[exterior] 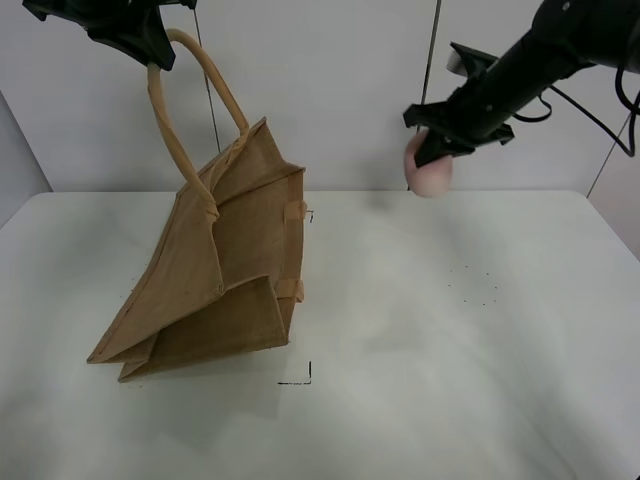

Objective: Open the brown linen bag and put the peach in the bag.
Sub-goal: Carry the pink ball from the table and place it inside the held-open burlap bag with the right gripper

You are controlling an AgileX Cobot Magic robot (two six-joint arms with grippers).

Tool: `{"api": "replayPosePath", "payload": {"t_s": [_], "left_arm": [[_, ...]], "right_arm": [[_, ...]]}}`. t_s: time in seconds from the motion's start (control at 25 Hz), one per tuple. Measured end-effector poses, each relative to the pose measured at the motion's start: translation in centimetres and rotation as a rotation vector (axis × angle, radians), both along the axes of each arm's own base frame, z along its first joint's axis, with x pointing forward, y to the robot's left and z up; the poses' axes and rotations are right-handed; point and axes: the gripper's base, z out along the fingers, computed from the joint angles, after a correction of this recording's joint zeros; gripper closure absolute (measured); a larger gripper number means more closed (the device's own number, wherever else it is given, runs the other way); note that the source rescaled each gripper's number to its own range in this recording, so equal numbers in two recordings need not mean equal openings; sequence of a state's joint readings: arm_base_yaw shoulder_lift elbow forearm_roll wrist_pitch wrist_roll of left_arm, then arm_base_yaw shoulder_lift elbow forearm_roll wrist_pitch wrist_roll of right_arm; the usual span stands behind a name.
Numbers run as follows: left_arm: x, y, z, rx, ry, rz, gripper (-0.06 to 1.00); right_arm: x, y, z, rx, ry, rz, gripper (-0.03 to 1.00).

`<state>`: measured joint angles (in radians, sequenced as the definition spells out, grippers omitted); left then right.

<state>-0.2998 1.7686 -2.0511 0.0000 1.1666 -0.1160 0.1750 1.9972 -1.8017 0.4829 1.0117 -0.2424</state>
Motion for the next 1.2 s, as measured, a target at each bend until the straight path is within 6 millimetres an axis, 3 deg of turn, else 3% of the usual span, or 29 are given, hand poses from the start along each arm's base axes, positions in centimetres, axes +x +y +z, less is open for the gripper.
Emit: {"api": "replayPosePath", "payload": {"t_s": [0.2, 0.4, 0.72, 1.04, 1.12, 1.2], "left_arm": [[-0.1, 0.0, 0.2, -0.001, -0.004, 0.000, 0.94], [-0.1, 0.0, 0.2, -0.001, -0.004, 0.000, 0.94], [-0.2, 0.1, 0.3, -0.002, -0.006, 0.000, 0.94], [-0.2, 0.1, 0.3, -0.002, -0.006, 0.000, 0.94], [-0.2, 0.1, 0.3, -0.002, -0.007, 0.000, 0.94], [-0.2, 0.1, 0.3, -0.002, -0.007, 0.000, 0.94]], "right_arm": [[-1.8, 7.5, 1.4, 0.066, -0.128, 0.230, 0.97], [-3.0, 13.7, -1.1, 0.054, -0.217, 0.413, 0.97], [-3.3, 19.7, -8.5, 0.110, -0.241, 0.560, 0.97], [-4.3, 23.4, -12.2, 0.106, -0.328, 0.611, 0.95], [-4.4, 23.6, -12.4, 0.097, -0.335, 0.619, 0.81], [-4.4, 23.6, -12.5, 0.090, -0.343, 0.618, 0.46]]}}
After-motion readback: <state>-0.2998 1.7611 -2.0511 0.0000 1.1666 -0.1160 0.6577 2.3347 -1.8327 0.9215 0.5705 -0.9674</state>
